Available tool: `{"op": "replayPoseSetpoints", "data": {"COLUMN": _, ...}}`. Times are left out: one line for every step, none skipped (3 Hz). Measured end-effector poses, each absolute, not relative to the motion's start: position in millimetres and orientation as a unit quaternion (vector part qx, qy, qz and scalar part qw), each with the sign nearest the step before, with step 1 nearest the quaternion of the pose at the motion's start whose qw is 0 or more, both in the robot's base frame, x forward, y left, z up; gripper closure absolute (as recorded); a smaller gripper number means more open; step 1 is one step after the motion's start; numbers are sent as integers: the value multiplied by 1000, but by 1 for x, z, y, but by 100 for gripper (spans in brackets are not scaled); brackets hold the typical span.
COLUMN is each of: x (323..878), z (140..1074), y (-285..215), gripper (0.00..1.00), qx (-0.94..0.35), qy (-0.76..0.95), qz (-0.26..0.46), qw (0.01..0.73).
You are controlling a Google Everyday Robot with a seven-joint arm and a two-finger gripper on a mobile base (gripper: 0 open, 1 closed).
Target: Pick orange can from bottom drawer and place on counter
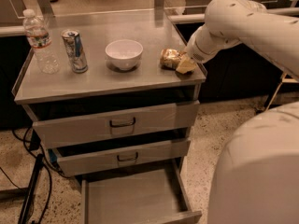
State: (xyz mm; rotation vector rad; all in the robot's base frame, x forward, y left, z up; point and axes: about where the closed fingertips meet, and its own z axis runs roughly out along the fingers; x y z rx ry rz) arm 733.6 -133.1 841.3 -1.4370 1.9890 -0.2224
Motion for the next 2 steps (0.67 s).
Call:
{"op": "replayPoseSetpoints", "data": {"x": 734, "z": 841, "y": -133, "gripper": 0, "qx": -550, "qy": 761, "qz": -85, "qw": 332}}
{"op": "replayPoseSetpoints", "data": {"x": 734, "z": 841, "y": -133, "gripper": 0, "qx": -550, "qy": 761, "qz": -85, "qw": 332}}
